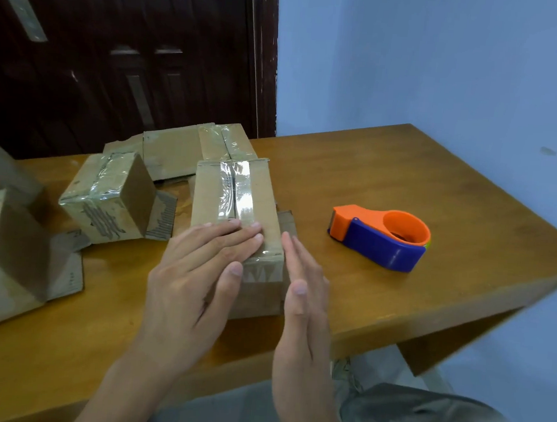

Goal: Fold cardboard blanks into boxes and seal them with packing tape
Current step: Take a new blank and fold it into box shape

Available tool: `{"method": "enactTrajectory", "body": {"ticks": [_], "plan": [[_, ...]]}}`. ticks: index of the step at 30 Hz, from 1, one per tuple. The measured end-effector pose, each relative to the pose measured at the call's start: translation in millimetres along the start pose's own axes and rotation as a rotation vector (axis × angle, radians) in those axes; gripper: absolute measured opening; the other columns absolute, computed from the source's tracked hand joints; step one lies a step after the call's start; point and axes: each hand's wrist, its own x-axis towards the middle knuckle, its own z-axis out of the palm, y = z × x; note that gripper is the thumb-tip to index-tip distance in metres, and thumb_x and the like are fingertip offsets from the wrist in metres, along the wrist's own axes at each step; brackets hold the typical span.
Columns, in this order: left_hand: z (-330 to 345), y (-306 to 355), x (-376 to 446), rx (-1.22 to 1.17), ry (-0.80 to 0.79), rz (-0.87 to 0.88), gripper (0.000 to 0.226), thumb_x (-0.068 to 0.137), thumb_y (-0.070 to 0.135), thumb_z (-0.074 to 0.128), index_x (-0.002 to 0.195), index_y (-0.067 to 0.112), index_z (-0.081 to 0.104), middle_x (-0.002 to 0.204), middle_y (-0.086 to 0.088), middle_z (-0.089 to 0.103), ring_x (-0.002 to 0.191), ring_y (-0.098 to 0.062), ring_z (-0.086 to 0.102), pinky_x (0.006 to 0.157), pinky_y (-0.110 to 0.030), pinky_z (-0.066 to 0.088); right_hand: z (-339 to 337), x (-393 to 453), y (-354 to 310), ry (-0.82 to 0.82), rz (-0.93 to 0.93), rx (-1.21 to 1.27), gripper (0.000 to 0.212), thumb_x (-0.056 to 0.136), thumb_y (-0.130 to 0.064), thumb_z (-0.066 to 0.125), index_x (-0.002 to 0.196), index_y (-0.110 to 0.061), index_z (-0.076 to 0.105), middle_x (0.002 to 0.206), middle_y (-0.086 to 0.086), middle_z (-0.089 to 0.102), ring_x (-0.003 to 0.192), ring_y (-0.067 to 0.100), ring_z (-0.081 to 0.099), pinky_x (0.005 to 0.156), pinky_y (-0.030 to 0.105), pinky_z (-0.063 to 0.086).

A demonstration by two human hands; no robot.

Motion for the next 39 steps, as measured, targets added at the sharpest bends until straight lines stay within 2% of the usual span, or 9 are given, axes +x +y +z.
{"method": "enactTrajectory", "body": {"ticks": [8, 12, 16, 20, 25, 29, 32, 35, 39], "plan": [[-10.0, 4.4, 3.2, -0.195, -0.055, -0.093, 0.038, 0.109, 0.024, 0.043, 0.139, 0.021, 0.066, 0.146, 0.012, 0.062, 0.146, -0.008, 0.047, 0.12, -0.045, 0.04, -21.7, -6.3, 4.5, -0.045, 0.106, -0.092, 0.045, 0.097, -0.074, 0.02, 0.134, -0.067, 0.044, 0.148, -0.053, 0.028, 0.144, -0.02, 0.021, 0.124, 0.032, 0.027], [-29.4, 2.8, 3.3, -0.468, 0.077, -0.276, 0.037, 0.11, 0.015, 0.042, 0.139, 0.014, 0.065, 0.149, 0.011, 0.061, 0.149, -0.011, 0.044, 0.121, -0.026, 0.034, -41.3, 10.3, -13.5, -0.117, -0.111, -0.124, 0.049, 0.105, -0.058, 0.03, 0.154, -0.058, 0.031, 0.16, -0.039, 0.028, 0.149, -0.013, 0.025, 0.118, 0.032, 0.029], [-33.9, -8.5, 2.1, -0.5, 0.058, -0.333, 0.032, 0.109, 0.016, 0.047, 0.126, 0.017, 0.074, 0.138, 0.012, 0.068, 0.138, -0.011, 0.056, 0.111, -0.034, 0.049, -57.6, 33.3, -19.4, -0.241, -0.26, -0.197, 0.044, 0.108, -0.04, 0.032, 0.147, -0.043, 0.052, 0.16, -0.035, 0.034, 0.148, -0.01, 0.031, 0.11, 0.024, 0.031], [-41.8, -27.4, 4.6, -0.569, -0.061, -0.344, 0.029, 0.109, 0.01, 0.049, 0.115, 0.01, 0.077, 0.13, 0.008, 0.073, 0.134, -0.013, 0.06, 0.108, -0.028, 0.05, -71.1, 53.8, -6.9, -0.406, -0.307, -0.257, 0.041, 0.11, -0.038, 0.035, 0.146, -0.039, 0.057, 0.153, -0.022, 0.051, 0.142, 0.006, 0.048, 0.108, 0.046, 0.05], [-62.3, -45.0, 10.5, -0.535, -0.338, -0.346, 0.027, 0.097, 0.019, 0.064, 0.122, 0.02, 0.076, 0.133, 0.018, 0.071, 0.14, -0.001, 0.052, 0.111, -0.019, 0.045, -94.7, 78.5, -1.2, -0.64, -0.425, -0.454, 0.045, 0.11, -0.037, 0.043, 0.155, -0.042, 0.044, 0.134, -0.032, 0.062, 0.113, -0.015, 0.06, 0.087, 0.012, 0.052], [-65.8, -53.3, 18.1, -0.481, -0.362, -0.311, 0.029, 0.09, 0.017, 0.072, 0.119, 0.021, 0.078, 0.129, 0.017, 0.073, 0.136, -0.002, 0.057, 0.111, -0.025, 0.048, -100.2, 98.5, -5.2, -0.669, -0.561, -0.618, 0.049, 0.105, -0.055, 0.048, 0.154, -0.053, 0.039, 0.135, -0.031, 0.061, 0.115, -0.007, 0.065, 0.086, 0.025, 0.06], [-66.2, -58.7, 20.7, -0.532, -0.386, -0.307, 0.033, 0.085, 0.014, 0.077, 0.117, 0.016, 0.078, 0.128, 0.01, 0.074, 0.136, -0.007, 0.058, 0.113, -0.032, 0.049, -97.9, 105.2, -8.8, -0.673, -0.626, -0.577, 0.049, 0.102, -0.062, 0.05, 0.149, -0.05, 0.048, 0.131, -0.034, 0.064, 0.101, -0.006, 0.07, 0.078, 0.021, 0.06], [-64.1, -62.1, 17.6, -0.529, -0.381, -0.269, 0.04, 0.077, 0.017, 0.082, 0.117, 0.015, 0.078, 0.129, 0.009, 0.074, 0.136, -0.009, 0.058, 0.114, -0.032, 0.047, -92.4, 107.5, -6.0, -0.664, -0.633, -0.499, 0.047, 0.1, -0.057, 0.057, 0.144, -0.044, 0.054, 0.127, -0.032, 0.065, 0.094, -0.005, 0.072, 0.07, 0.015, 0.058], [-57.5, -60.7, 13.6, -0.548, -0.298, -0.247, 0.04, 0.073, 0.019, 0.085, 0.112, 0.015, 0.078, 0.124, 0.008, 0.076, 0.133, -0.012, 0.062, 0.113, -0.031, 0.048, -85.2, 109.7, 7.0, -0.641, -0.663, -0.446, 0.044, 0.102, -0.05, 0.059, 0.143, -0.034, 0.055, 0.122, -0.021, 0.068, 0.092, 0.002, 0.072, 0.07, 0.024, 0.061]]}}
